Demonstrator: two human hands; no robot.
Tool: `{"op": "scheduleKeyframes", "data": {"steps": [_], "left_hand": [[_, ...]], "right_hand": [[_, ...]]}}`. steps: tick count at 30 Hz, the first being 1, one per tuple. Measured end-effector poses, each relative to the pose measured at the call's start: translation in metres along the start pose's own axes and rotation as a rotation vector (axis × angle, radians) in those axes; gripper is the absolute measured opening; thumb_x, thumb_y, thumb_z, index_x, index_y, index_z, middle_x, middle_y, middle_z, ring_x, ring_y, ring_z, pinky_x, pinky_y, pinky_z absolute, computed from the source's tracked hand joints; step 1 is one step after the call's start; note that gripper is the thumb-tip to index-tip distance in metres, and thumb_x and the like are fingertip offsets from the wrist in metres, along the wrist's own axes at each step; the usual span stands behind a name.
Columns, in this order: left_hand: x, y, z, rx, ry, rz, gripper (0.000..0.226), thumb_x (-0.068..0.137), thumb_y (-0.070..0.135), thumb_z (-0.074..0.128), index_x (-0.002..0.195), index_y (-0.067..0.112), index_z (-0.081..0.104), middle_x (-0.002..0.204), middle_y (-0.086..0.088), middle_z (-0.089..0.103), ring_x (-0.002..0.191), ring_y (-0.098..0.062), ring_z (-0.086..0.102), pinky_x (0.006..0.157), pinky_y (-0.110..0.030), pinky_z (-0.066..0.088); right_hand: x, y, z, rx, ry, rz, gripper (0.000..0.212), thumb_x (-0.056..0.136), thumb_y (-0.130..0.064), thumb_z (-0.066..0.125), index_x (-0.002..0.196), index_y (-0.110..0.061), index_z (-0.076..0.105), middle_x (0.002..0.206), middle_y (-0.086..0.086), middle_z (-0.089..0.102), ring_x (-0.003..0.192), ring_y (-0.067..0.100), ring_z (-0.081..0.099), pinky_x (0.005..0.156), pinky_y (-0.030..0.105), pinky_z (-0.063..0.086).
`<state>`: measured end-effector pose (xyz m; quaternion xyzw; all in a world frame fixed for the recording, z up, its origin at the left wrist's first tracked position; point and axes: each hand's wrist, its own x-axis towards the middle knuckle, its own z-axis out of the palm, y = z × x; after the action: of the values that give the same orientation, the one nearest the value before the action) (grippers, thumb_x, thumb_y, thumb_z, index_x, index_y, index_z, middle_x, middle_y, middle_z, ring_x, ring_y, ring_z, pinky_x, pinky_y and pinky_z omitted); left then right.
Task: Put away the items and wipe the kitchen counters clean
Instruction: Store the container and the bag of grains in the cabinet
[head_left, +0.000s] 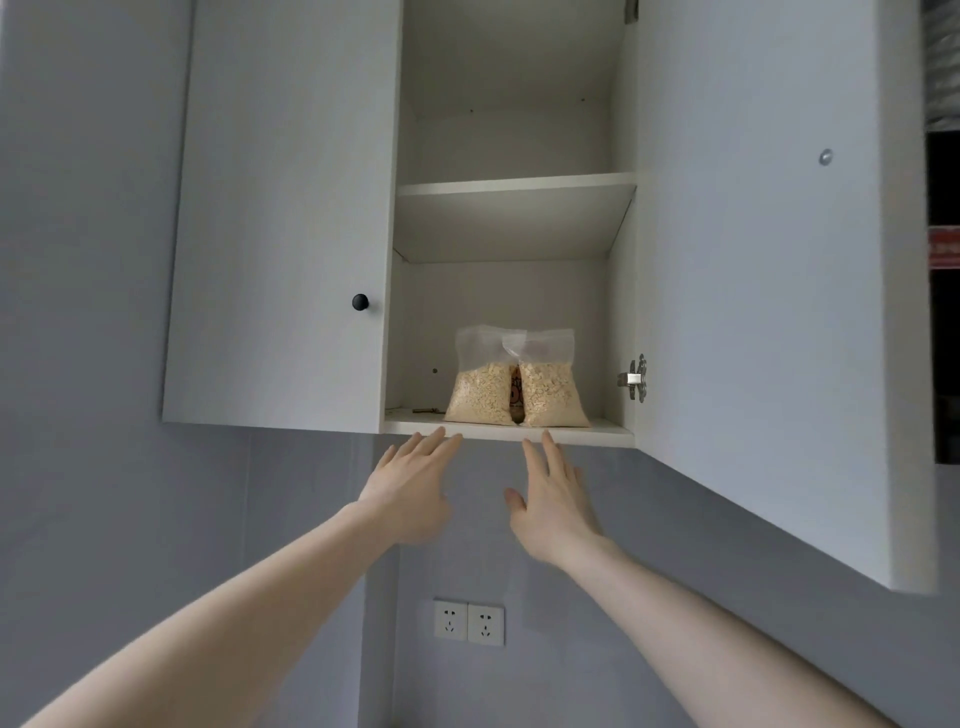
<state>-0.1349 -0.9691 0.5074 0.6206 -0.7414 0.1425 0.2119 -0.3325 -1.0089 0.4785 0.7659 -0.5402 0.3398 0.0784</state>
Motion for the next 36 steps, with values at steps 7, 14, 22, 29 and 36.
{"op": "scheduleKeyframes", "data": {"steps": [7, 14, 22, 29, 36], "left_hand": [[-0.065, 0.030, -0.046, -0.096, 0.288, 0.150, 0.076, 0.087, 0.014, 0.051, 0.156, 0.034, 0.028, 0.164, 0.015, 0.025, 0.150, -0.012, 0.024, 0.120, -0.030, 0.024], [-0.123, 0.081, -0.084, -0.311, 0.482, 0.265, 0.051, 0.097, 0.032, 0.060, 0.144, 0.038, 0.042, 0.150, 0.027, 0.037, 0.139, -0.002, 0.038, 0.112, -0.026, 0.034], [-0.152, 0.190, -0.124, -0.577, 0.515, 0.435, 0.058, 0.098, 0.057, 0.052, 0.150, 0.034, 0.038, 0.147, 0.022, 0.043, 0.137, -0.001, 0.043, 0.113, -0.033, 0.039], [-0.148, 0.248, -0.126, -0.557, 0.553, 0.342, 0.094, 0.077, 0.072, 0.070, 0.154, 0.036, 0.028, 0.154, 0.024, 0.039, 0.138, -0.001, 0.044, 0.111, -0.035, 0.043], [-0.151, 0.260, -0.127, -0.538, 0.601, 0.261, 0.082, 0.080, 0.036, 0.076, 0.151, 0.038, 0.035, 0.136, 0.023, 0.056, 0.119, 0.001, 0.057, 0.099, -0.035, 0.050]], "right_hand": [[-0.064, -0.009, -0.019, 0.175, 0.108, -0.213, 0.066, 0.102, -0.038, 0.049, 0.160, -0.028, 0.019, 0.168, -0.012, 0.005, 0.154, 0.011, 0.010, 0.124, 0.033, 0.020], [-0.134, 0.008, -0.062, 0.231, 0.040, -0.327, 0.054, 0.100, -0.037, 0.052, 0.151, -0.039, 0.035, 0.159, -0.026, 0.025, 0.146, -0.004, 0.025, 0.117, 0.023, 0.030], [-0.187, 0.075, -0.136, 0.139, -0.083, -0.227, 0.033, 0.095, -0.049, 0.056, 0.128, -0.044, 0.057, 0.122, -0.033, 0.059, 0.111, -0.010, 0.056, 0.095, 0.026, 0.050], [-0.189, 0.113, -0.191, 0.139, 0.107, -0.122, 0.047, 0.092, -0.045, 0.065, 0.134, -0.048, 0.045, 0.135, -0.035, 0.045, 0.118, -0.004, 0.053, 0.098, 0.031, 0.051], [-0.182, 0.099, -0.213, 0.194, 0.209, -0.228, 0.078, 0.092, -0.032, 0.069, 0.155, -0.041, 0.024, 0.158, -0.025, 0.024, 0.144, 0.001, 0.032, 0.107, 0.027, 0.038]]}}
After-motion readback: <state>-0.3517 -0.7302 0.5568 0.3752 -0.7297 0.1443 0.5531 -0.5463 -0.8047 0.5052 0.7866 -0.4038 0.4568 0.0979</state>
